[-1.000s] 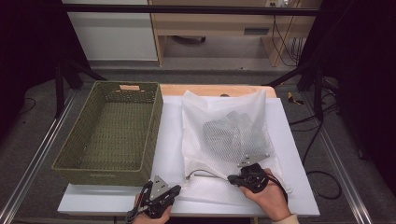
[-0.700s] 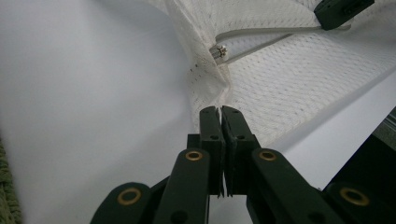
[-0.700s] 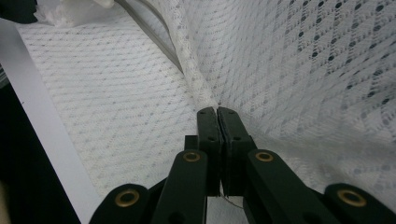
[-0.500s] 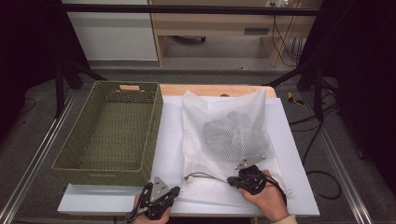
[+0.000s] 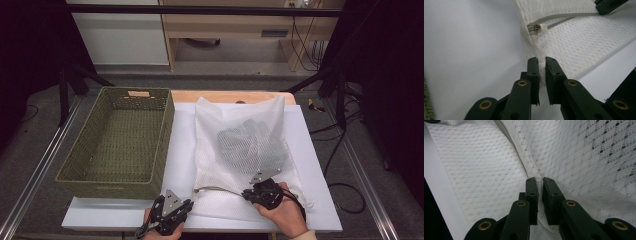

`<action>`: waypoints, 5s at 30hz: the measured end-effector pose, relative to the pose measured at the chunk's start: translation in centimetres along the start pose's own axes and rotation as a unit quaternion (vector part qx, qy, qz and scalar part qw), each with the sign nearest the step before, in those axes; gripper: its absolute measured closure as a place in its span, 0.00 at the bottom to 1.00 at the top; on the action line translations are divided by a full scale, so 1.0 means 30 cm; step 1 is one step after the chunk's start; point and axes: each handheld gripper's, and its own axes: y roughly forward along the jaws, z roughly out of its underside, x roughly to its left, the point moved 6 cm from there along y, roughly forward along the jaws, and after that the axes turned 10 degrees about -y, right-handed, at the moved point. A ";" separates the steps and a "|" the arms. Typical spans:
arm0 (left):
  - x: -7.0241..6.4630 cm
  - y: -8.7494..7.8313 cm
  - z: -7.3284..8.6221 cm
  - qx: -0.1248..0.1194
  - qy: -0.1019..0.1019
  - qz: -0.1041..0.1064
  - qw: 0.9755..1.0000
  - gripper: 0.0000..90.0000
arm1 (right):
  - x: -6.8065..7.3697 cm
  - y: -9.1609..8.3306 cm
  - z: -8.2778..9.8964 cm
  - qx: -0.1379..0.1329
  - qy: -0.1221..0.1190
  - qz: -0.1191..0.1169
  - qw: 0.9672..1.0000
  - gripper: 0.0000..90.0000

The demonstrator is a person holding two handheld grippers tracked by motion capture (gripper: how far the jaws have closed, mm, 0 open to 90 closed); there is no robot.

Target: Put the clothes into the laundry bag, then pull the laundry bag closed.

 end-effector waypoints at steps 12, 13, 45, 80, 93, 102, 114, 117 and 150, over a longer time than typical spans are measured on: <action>0.003 -0.017 -0.009 -0.007 -0.009 -0.019 1.000 0.64 | 0.006 -0.013 -0.028 -0.029 -0.027 0.029 0.999 0.61; 0.001 -0.020 -0.010 -0.008 -0.008 -0.020 1.000 0.64 | 0.007 -0.015 -0.032 -0.033 -0.029 0.031 0.999 0.58; -0.037 -0.006 -0.032 -0.011 0.000 -0.008 1.000 0.21 | 0.011 -0.105 -0.189 -0.143 -0.063 0.127 0.980 0.16; 0.034 0.042 -0.034 0.008 -0.009 -0.026 1.000 0.49 | 0.107 -0.047 -0.233 -0.124 -0.108 0.112 0.980 0.28; 0.059 0.052 -0.025 0.019 0.006 -0.018 1.000 0.62 | 0.109 -0.049 -0.232 -0.123 -0.111 0.110 0.980 0.32; 0.066 0.056 -0.029 0.016 0.011 -0.014 1.000 0.72 | 0.105 -0.053 -0.232 -0.123 -0.109 0.111 0.980 0.33; 0.068 0.060 -0.029 0.019 0.012 -0.017 1.000 0.81 | 0.104 -0.055 -0.230 -0.123 -0.107 0.110 0.981 0.33; 0.073 0.063 -0.028 0.023 0.013 -0.018 0.999 0.79 | 0.103 -0.054 -0.230 -0.122 -0.107 0.110 0.981 0.33; 0.071 0.016 -0.099 -0.005 -0.005 0.001 1.000 0.97 | 0.167 -0.048 -0.258 -0.115 -0.154 0.102 0.976 0.33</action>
